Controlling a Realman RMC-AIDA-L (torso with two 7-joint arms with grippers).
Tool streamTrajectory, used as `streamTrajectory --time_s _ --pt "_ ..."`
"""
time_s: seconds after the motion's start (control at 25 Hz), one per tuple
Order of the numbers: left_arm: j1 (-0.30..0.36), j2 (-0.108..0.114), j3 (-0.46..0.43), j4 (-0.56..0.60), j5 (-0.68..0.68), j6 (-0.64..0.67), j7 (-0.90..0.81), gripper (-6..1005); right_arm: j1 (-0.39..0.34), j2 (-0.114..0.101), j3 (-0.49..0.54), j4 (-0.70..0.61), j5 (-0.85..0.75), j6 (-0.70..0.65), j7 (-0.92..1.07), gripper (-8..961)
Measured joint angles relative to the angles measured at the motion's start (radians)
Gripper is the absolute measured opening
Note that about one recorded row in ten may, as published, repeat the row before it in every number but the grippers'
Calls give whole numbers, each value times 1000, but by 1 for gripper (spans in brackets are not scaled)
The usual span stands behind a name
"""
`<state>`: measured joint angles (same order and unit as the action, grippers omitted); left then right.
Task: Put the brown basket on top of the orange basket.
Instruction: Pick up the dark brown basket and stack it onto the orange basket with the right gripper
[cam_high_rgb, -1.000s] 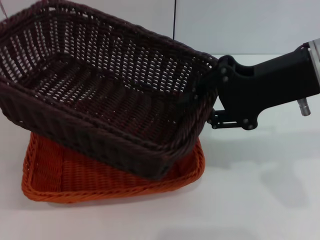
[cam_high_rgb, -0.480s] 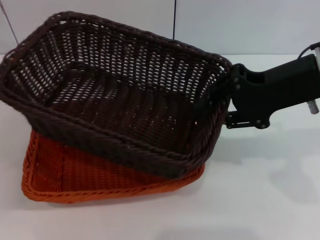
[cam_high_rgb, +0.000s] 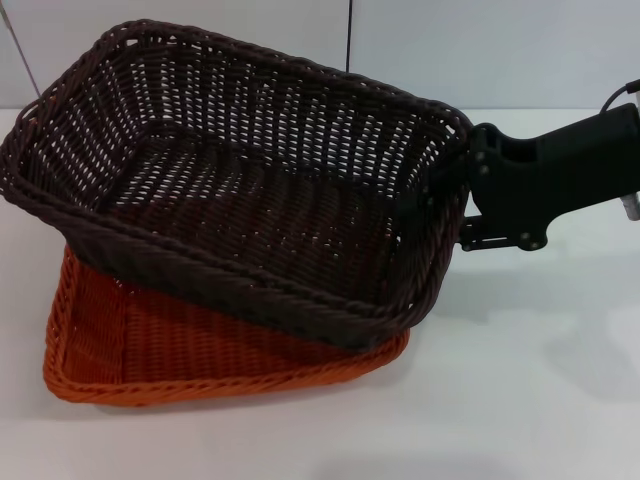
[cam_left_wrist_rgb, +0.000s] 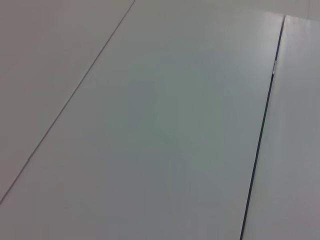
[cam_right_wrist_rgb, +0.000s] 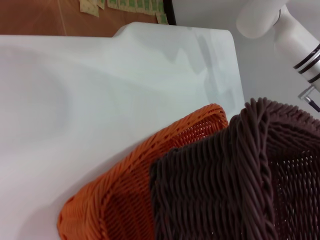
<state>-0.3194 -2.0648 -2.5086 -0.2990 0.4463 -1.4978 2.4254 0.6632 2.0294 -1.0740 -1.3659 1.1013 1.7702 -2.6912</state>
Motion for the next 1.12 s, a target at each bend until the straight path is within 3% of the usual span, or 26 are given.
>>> streamTrajectory --time_s 0.4,0.72,1.12 --pt "13 0 8 1 2 0 -2 513 -34 17 5 -21 42 3 5 301" --pt "20 2 9 13 8 0 -6 513 -106 39 20 -35 89 -8 10 301" --pt "29 0 15 25 12 -2 -14 513 -163 44 36 -36 208 -16 51 300"
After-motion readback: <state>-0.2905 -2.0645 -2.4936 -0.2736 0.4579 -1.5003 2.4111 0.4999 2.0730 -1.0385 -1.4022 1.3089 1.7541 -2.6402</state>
